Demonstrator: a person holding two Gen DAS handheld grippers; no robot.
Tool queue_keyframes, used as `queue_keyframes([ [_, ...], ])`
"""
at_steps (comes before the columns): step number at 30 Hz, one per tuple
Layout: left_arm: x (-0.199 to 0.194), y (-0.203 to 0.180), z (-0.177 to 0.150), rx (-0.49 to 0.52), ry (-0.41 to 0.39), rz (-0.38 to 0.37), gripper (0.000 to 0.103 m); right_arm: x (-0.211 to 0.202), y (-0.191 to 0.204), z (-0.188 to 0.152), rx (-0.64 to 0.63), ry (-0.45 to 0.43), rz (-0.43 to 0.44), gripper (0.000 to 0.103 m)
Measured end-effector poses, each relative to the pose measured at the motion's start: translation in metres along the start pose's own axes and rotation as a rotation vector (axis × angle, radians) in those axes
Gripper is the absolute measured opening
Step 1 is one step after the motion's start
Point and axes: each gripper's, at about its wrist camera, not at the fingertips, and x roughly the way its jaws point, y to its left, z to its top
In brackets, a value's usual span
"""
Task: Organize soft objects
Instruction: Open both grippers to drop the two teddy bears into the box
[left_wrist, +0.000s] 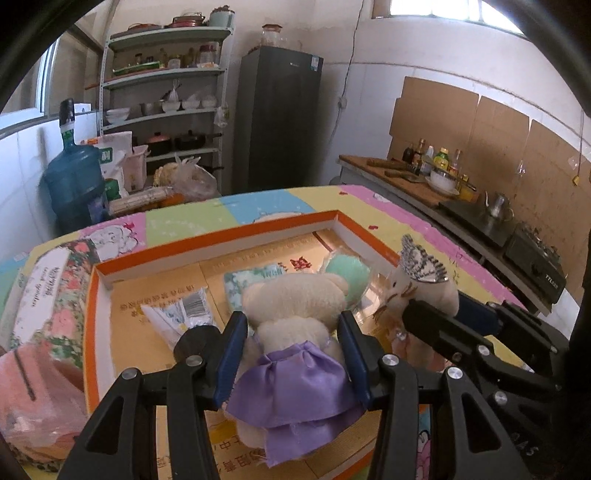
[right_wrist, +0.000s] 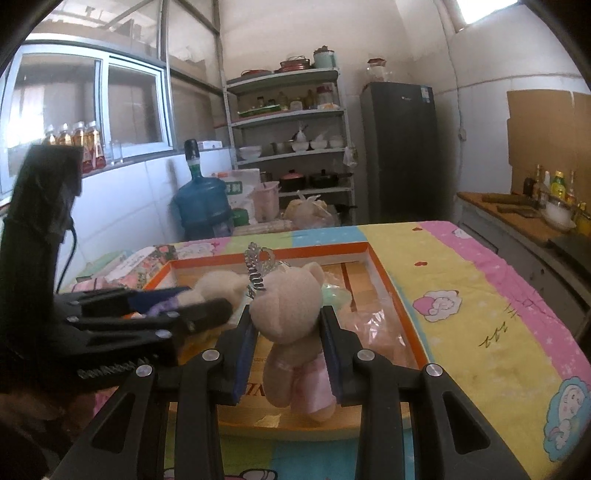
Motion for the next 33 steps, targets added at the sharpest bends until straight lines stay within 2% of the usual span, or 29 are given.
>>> queue_keyframes([
  [9, 0.008, 0.002, -0.002, 0.001, 0.007, 0.009, 0.051, 0.014, -0.004, 0.003, 0.027, 0.013, 0.03, 0.035],
  [16, 0.002, 0.009, -0.005, -0.031, -0.005, -0.023, 0.054, 0.022, -0.01, 0.004, 0.049, 0.025, 0.052, 0.037],
  [18, 0.002, 0.01, -0.005, -0.037, -0.004, -0.024, 0.055, 0.022, -0.012, 0.004, 0.054, 0.026, 0.053, 0.04],
  [23, 0.003, 0.016, -0.004, -0.067, -0.004, -0.035, 0.063, 0.024, -0.021, 0.004, 0.091, 0.033, 0.065, 0.056],
  [25, 0.001, 0.017, -0.005, -0.075, -0.006, -0.043, 0.065, 0.023, -0.022, 0.005, 0.092, 0.028, 0.065, 0.059],
  [28, -0.002, 0.017, -0.004, -0.078, -0.017, -0.034, 0.069, 0.02, -0.021, 0.006, 0.085, 0.018, 0.064, 0.06],
  [33, -0.012, 0.017, -0.002, -0.076, -0.041, -0.015, 0.069, 0.015, -0.017, 0.01, 0.077, 0.004, 0.072, 0.06],
])
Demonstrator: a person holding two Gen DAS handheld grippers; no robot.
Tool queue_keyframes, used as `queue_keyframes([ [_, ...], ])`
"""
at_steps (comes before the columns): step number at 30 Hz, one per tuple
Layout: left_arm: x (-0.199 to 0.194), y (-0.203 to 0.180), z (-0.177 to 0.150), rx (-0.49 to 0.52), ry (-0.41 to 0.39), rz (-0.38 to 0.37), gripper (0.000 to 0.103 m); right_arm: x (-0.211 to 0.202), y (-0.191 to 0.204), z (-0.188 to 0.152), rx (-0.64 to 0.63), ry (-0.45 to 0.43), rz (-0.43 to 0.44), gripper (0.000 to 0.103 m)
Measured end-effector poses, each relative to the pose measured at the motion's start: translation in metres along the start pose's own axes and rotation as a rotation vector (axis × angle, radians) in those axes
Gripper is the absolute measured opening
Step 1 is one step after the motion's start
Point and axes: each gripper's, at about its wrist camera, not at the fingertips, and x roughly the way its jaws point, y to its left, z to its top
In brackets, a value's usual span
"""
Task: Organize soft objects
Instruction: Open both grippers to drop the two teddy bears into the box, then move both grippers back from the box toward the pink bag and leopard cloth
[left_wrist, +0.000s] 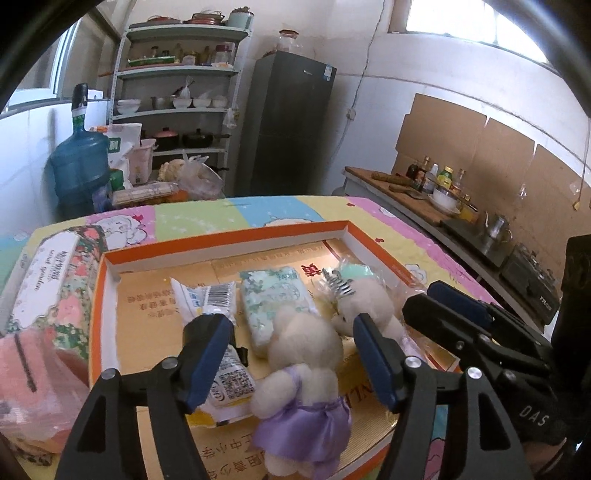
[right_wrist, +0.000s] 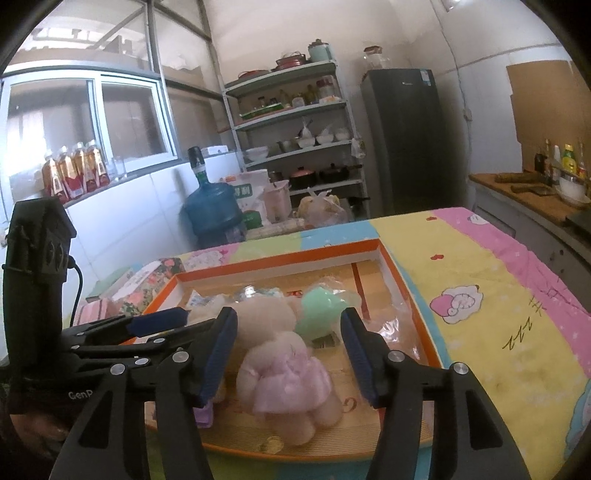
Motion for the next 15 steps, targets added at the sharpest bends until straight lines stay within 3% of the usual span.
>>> queue_keyframes([
  [10, -0.028, 0.005, -0.001, 0.014, -0.053, 0.068, 0.069, -0.01, 0.019, 0.004, -0.02, -0.025, -0.009, 0.061],
  [15, -0.044, 0.012, -0.001, 0.002, -0.074, 0.087, 0.069, -0.019, 0.032, 0.007, -0.039, -0.048, -0.028, 0.067],
])
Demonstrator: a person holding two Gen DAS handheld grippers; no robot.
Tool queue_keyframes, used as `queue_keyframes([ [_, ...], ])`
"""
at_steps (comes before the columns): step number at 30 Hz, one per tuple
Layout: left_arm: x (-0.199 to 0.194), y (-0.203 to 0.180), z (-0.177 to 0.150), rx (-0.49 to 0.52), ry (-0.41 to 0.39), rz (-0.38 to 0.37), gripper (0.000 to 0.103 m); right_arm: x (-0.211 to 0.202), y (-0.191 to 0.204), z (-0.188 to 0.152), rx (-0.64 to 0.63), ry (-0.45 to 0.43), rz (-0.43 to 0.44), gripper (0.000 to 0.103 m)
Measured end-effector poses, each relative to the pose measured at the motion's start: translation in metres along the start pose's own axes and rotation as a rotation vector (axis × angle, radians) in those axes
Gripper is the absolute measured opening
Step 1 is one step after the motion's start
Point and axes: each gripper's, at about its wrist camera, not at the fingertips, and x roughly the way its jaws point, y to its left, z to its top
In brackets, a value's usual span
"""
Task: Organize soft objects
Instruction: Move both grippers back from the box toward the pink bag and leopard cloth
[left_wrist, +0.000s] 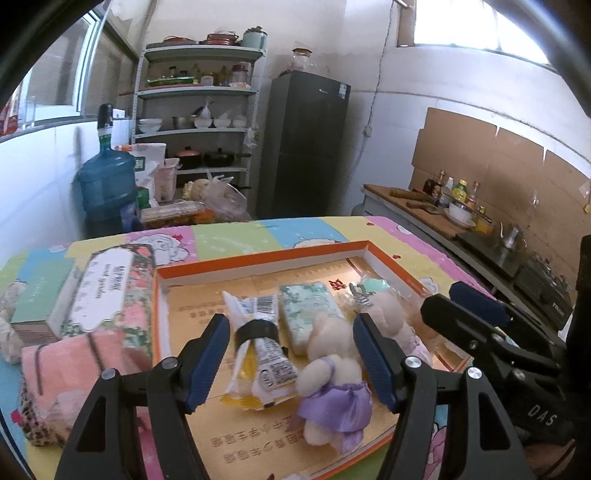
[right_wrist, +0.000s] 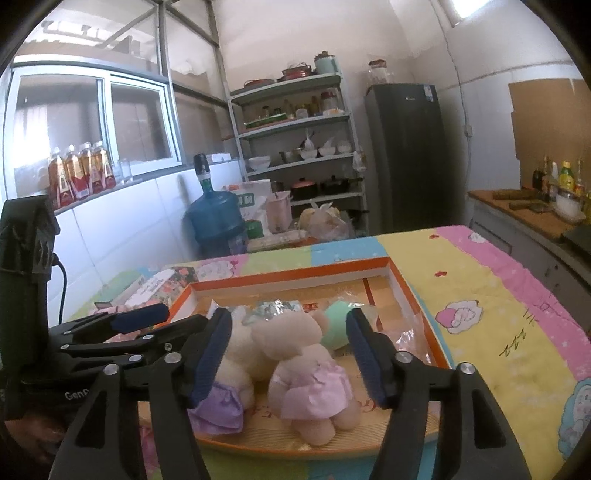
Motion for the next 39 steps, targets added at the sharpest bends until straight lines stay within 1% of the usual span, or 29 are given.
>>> queue_keyframes([
  [9, -0.03, 0.015, -0.002, -0.017, -0.038, 0.02, 0.069, -0.015, 0.024, 0.006, -0.028, -0.028, 0.006, 0.067],
  [22, -0.073, 0.045, -0.011, -0.059, -0.091, 0.057, 0.069, -0.029, 0.071, 0.01, -0.076, -0.045, 0.035, 0.067],
  [29, -0.096, 0.062, -0.017, -0.067, -0.125, 0.118, 0.069, -0.031, 0.099, 0.011, -0.099, -0.057, 0.042, 0.067],
  [39, -0.13, 0.104, -0.03, -0.097, -0.144, 0.208, 0.069, -0.029, 0.146, 0.007, -0.14, -0.054, 0.083, 0.067],
])
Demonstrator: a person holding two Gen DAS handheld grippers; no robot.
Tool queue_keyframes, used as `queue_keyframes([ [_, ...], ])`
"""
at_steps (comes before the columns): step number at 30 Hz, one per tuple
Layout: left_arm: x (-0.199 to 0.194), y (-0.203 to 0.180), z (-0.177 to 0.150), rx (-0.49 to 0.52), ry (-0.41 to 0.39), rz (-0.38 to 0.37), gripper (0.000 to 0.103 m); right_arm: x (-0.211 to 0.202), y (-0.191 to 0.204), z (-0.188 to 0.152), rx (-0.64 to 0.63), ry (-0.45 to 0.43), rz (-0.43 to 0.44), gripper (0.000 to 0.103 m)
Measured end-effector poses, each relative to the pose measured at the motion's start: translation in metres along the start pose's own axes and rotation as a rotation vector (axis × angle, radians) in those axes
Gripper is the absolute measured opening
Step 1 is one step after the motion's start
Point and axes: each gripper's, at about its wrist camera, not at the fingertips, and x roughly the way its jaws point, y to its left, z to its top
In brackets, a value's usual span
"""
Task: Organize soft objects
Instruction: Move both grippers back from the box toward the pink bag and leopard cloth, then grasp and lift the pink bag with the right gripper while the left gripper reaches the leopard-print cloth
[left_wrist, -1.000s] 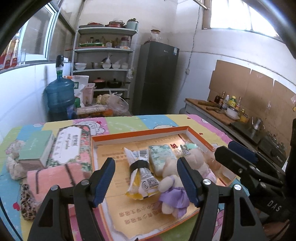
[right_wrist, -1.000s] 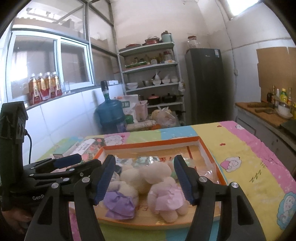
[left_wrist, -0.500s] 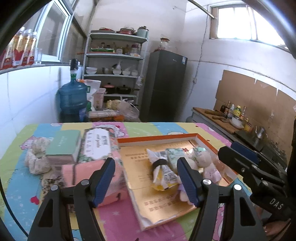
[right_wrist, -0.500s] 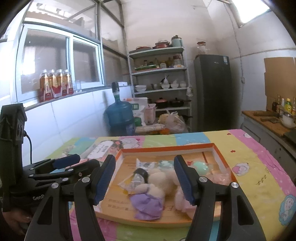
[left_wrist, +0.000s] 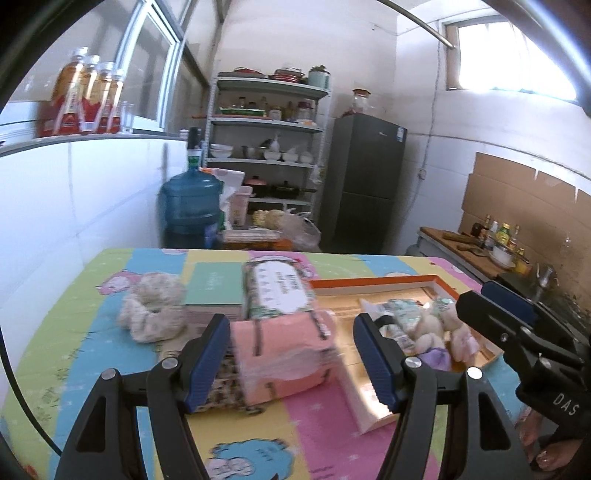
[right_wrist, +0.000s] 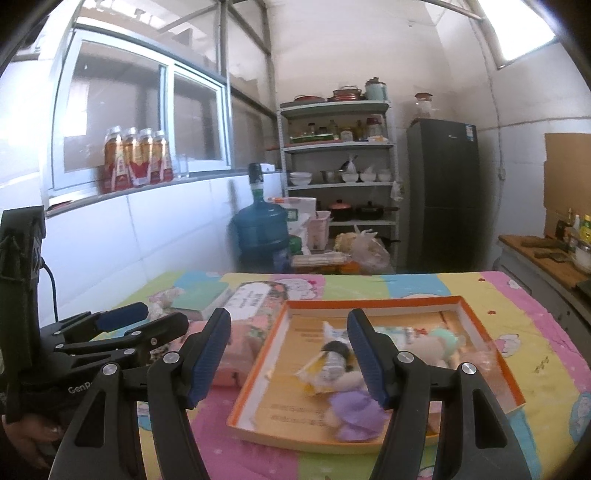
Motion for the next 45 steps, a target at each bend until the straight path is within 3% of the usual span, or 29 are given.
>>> queue_keyframes([
  [24, -0.035, 0.1, -0.019, -0.096, -0.001, 0.143, 0.069, 0.019, 0.076, -0.001, -0.072, 0.036, 0.068, 0.068],
  [28, -0.035, 0.11, -0.023, -0.109, 0.007, 0.156, 0.069, 0.028, 0.081, -0.005, -0.091, 0.06, 0.08, 0.075],
  [45, -0.015, 0.123, -0.025, -0.127, 0.035, 0.169, 0.069, 0.117, 0.049, -0.007, -0.066, 0.215, 0.103, 0.075],
])
